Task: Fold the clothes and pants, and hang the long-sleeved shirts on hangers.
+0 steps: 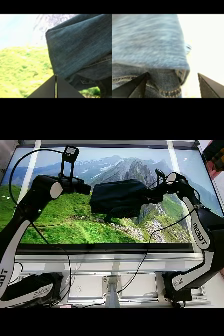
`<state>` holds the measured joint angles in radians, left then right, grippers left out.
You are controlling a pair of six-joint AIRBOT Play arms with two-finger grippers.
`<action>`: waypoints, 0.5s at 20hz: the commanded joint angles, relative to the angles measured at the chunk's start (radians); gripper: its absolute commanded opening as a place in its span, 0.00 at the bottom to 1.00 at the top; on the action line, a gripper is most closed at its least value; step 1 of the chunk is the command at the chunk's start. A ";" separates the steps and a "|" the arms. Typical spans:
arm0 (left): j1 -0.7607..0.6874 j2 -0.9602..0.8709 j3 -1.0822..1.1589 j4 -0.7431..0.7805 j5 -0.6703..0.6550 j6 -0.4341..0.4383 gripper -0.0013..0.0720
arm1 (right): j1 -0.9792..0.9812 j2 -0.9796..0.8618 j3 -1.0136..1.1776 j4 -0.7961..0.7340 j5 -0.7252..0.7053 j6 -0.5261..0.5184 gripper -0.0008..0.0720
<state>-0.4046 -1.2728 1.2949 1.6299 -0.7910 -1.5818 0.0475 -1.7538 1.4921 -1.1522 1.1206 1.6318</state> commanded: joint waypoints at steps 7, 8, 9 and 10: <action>0.001 0.001 0.000 0.001 0.000 0.000 0.05 | -0.039 -0.161 0.001 0.391 -0.043 -0.163 0.93; 0.001 0.001 0.000 0.001 0.000 0.000 0.05 | -0.023 -0.172 0.000 0.396 -0.067 -0.160 0.93; 0.001 0.001 0.000 0.001 0.000 0.000 0.05 | -0.005 -0.185 0.001 0.400 -0.082 -0.157 0.93; 0.001 0.001 0.000 0.001 0.000 0.000 0.05 | 0.013 -0.199 0.001 0.417 -0.097 -0.149 0.93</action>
<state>-0.4046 -1.2728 1.2949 1.6302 -0.7914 -1.5818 0.0250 -1.9125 1.4937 -0.8036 1.0794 1.5002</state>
